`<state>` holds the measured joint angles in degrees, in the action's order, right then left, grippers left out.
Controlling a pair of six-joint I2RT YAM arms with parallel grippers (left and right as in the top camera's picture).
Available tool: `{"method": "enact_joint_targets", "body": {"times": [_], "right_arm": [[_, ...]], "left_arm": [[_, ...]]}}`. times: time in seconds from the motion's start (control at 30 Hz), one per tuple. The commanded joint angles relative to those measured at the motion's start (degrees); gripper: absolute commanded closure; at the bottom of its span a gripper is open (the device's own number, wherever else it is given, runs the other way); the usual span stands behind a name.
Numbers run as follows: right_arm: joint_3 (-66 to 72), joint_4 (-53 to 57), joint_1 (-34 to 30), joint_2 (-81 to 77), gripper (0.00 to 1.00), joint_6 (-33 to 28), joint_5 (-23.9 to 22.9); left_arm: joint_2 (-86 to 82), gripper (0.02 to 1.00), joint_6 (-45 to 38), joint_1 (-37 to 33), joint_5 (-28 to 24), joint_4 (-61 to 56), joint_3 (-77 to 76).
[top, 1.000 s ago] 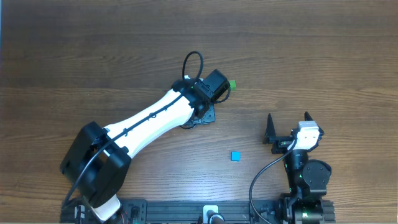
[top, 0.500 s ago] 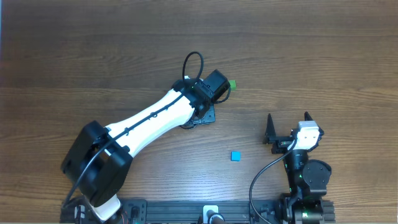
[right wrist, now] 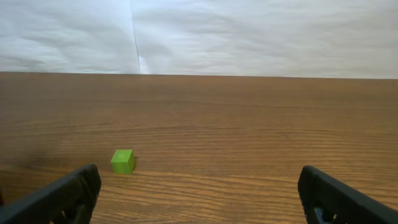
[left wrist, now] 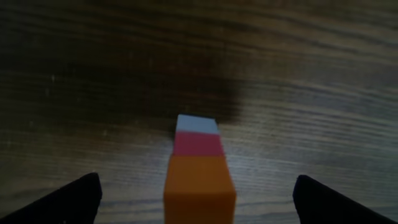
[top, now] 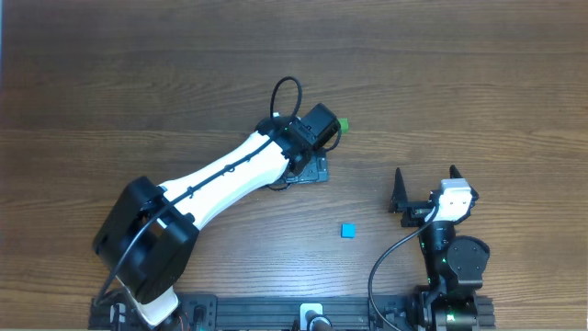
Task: Stack Cubes
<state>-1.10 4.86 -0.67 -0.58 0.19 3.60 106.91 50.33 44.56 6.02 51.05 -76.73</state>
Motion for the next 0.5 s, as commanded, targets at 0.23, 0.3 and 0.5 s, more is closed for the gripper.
{"method": "enact_joint_targets", "body": {"times": [0.23, 0.3, 0.5], "right_arm": [[0.42, 0.02, 0.26, 0.31, 0.007, -0.07, 0.42], [0.42, 0.02, 0.26, 0.31, 0.007, -0.07, 0.42], [0.42, 0.02, 0.26, 0.31, 0.009, -0.07, 0.42]], "left_arm": [[-23.34, 0.020, -0.20, -1.68, 10.56, -3.32, -0.61], [-28.87, 0.018, -0.31, -3.96, 11.23, -3.76, 0.74], [-44.74, 0.023, -5.40, -18.18, 6.91, -9.97, 11.74]]}}
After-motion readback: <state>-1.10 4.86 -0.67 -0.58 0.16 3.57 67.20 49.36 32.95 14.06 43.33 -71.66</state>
